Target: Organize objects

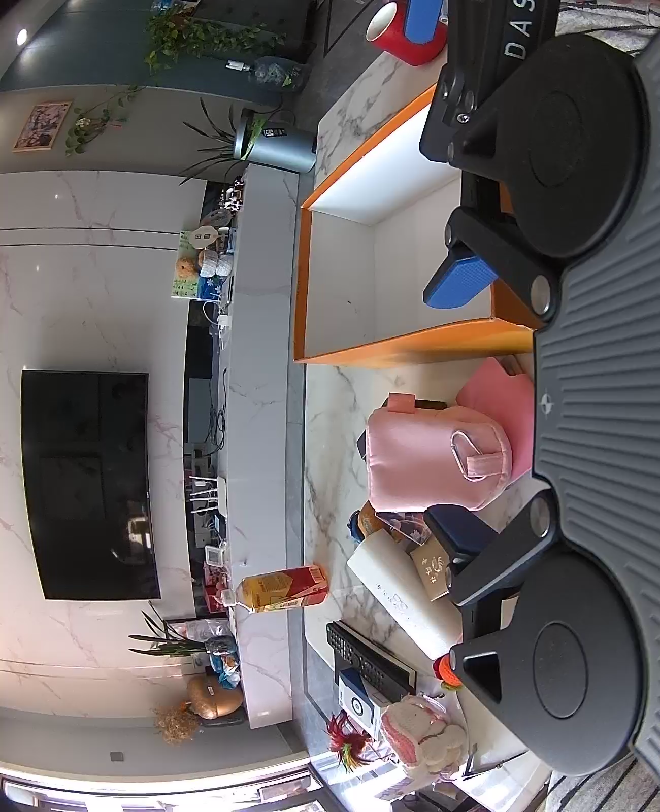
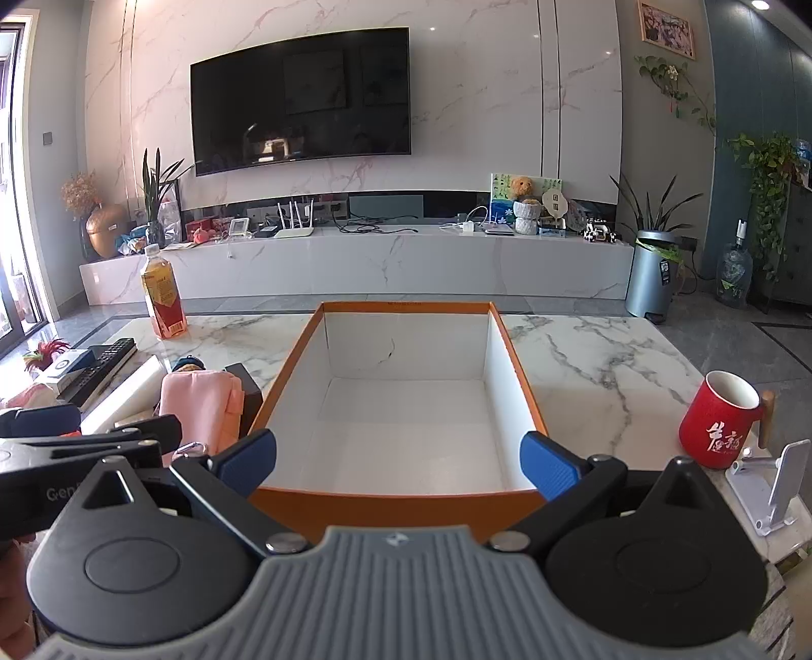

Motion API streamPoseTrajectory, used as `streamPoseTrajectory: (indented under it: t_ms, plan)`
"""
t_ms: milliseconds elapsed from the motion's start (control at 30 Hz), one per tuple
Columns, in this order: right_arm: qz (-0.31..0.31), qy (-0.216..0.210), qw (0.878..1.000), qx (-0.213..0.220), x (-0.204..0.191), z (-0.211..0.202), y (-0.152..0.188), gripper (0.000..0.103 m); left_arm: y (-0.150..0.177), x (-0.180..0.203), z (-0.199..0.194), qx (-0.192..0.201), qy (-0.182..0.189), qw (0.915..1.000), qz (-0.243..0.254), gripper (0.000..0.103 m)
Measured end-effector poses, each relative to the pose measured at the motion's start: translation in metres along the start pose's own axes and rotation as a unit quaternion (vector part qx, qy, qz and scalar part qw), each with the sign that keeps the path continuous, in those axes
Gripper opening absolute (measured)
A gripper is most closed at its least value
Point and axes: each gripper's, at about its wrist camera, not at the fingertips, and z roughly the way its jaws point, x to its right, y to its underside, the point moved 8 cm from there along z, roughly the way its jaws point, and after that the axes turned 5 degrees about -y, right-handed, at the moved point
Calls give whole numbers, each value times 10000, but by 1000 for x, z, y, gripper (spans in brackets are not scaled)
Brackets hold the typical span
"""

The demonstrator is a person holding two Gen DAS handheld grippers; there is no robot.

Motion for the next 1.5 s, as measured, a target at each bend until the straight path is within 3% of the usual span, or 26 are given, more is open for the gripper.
streamPoseTrajectory:
  t_ms: [1333, 1433, 1500]
  plan:
    - [90, -81, 9998, -171, 1, 6, 5, 102, 1, 1, 3, -152, 23, 9999, 8, 97]
    - [88, -135, 9997, -200, -1, 6, 7, 102, 1, 2, 4, -196, 149, 9997, -65, 87]
    - [73, -128, 9997, -189, -2, 6, 7, 102, 2, 2, 4, -190, 152, 9997, -53, 87]
